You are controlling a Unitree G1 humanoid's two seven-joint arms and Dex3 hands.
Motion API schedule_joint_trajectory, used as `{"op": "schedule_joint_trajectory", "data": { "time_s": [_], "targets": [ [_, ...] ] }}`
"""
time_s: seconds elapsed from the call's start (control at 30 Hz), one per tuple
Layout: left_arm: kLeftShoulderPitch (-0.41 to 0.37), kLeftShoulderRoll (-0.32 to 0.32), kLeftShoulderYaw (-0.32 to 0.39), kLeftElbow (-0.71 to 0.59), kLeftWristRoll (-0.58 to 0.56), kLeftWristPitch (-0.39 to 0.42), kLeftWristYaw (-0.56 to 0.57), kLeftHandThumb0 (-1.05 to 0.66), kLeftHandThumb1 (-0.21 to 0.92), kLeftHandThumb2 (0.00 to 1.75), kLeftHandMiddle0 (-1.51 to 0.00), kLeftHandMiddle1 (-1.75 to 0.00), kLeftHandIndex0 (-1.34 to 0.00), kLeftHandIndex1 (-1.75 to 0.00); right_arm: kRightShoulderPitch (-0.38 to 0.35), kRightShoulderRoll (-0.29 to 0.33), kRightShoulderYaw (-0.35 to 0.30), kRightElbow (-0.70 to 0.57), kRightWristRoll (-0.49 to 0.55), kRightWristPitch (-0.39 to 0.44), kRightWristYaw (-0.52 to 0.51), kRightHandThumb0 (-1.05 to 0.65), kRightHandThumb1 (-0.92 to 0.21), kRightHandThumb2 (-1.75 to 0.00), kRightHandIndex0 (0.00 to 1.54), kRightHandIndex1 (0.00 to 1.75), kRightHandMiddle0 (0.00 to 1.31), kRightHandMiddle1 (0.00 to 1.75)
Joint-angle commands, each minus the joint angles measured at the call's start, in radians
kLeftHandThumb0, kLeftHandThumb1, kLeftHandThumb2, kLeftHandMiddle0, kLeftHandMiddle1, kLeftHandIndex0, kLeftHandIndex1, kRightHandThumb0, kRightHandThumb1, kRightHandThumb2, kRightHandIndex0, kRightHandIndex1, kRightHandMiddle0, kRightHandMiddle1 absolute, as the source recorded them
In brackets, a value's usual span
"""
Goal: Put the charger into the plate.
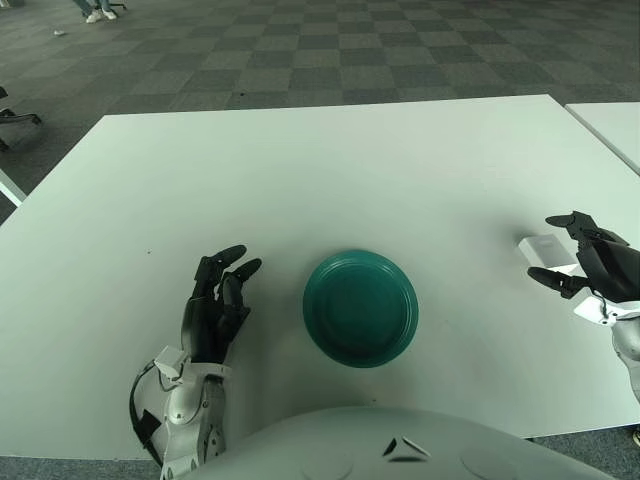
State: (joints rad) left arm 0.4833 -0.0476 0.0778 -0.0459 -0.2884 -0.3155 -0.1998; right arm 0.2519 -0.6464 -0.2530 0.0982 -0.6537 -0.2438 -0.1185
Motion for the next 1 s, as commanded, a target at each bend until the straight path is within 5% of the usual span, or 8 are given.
{"op": "schedule_joint_trajectory", "data": {
  "time_s": [0.0, 0.5, 0.7, 0.97],
  "targets": [
    [0.009, 0.008, 0.011, 0.015, 0.006, 0.026, 0.006, -0.83, 0.92, 0.75, -0.3, -0.98, -0.17, -1.2, -0.021, -0.019, 0.023, 0.03, -0.004, 0.011, -0.005, -0.81, -0.92, -0.41, 0.39, 0.2, 0.0, 0.86],
    [0.009, 0.008, 0.017, 0.007, 0.003, 0.036, 0.006, -0.83, 0.92, 0.73, -0.31, -0.97, -0.19, -1.2, -0.057, -0.102, 0.086, 0.078, -0.019, 0.006, 0.007, -0.76, -0.92, -0.36, 0.36, 0.15, 0.0, 0.84],
    [0.004, 0.009, 0.024, 0.014, -0.01, 0.038, -0.002, -0.82, 0.92, 0.71, -0.3, -0.97, -0.19, -1.2, -0.095, -0.235, 0.066, 0.082, 0.015, -0.021, 0.116, -0.76, -0.92, -0.34, 0.35, 0.13, 0.0, 0.82],
    [-0.002, 0.007, 0.028, 0.018, -0.027, 0.04, -0.011, -0.81, 0.92, 0.71, -0.3, -0.96, -0.17, -1.19, -0.151, -0.329, 0.117, 0.127, -0.005, -0.066, 0.156, -0.75, -0.92, -0.31, 0.34, 0.09, 0.0, 0.74]
  ]
}}
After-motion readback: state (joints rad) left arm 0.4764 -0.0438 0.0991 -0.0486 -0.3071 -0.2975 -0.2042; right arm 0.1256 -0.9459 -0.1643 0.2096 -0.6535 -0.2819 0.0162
